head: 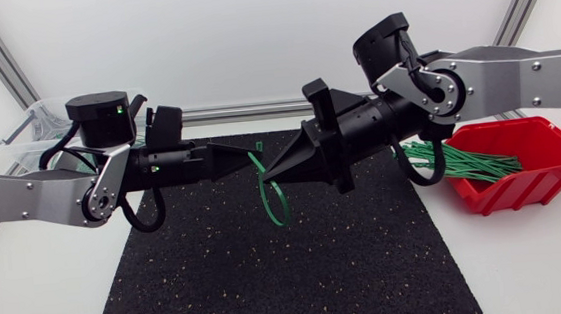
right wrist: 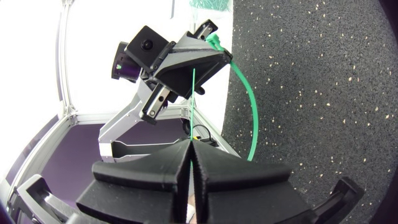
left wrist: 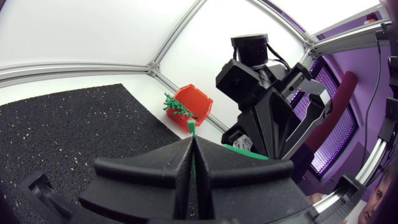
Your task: Take a green cable tie from the red box, thread the tail through the head to close it, then place it in the transparent bin on the left.
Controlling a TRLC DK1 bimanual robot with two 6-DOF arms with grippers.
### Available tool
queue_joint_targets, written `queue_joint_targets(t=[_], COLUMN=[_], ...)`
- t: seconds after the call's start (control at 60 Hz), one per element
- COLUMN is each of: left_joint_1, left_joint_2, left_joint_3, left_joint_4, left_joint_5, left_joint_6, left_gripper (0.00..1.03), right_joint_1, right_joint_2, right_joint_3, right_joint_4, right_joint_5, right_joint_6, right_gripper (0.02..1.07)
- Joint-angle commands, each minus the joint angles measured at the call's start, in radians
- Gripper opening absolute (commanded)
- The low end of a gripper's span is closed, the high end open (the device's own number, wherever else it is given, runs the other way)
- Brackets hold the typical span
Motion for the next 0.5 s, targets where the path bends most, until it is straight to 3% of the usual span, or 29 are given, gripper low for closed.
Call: queue_joint_targets(t=[0.0, 0.333, 0.483], left_joint_1=[-0.009, -0.011, -0.012], left_joint_2=[-0.023, -0.042, -0.039], left_joint_3=[-0.026, -0.046, -0.049], left_joint_4=[0.024, 0.060, 0.079], left_joint_5=[-0.008, -0.051, -0.058], left_joint_6=[-0.021, -0.042, -0.055], left_gripper=[0.03, 0.03, 0.03], right_joint_1=[-0.004, -0.039, -0.047], right_joint_2=[-0.008, -0.033, -0.033], right_joint_3=[-0.037, -0.101, -0.106], right_joint_4=[0.047, 0.242, 0.256], right_joint_5=[-0.013, -0.028, -0.037], right_joint_6=[0.100, 0.284, 0.298], right_gripper=[0.07, 0.07, 0.07])
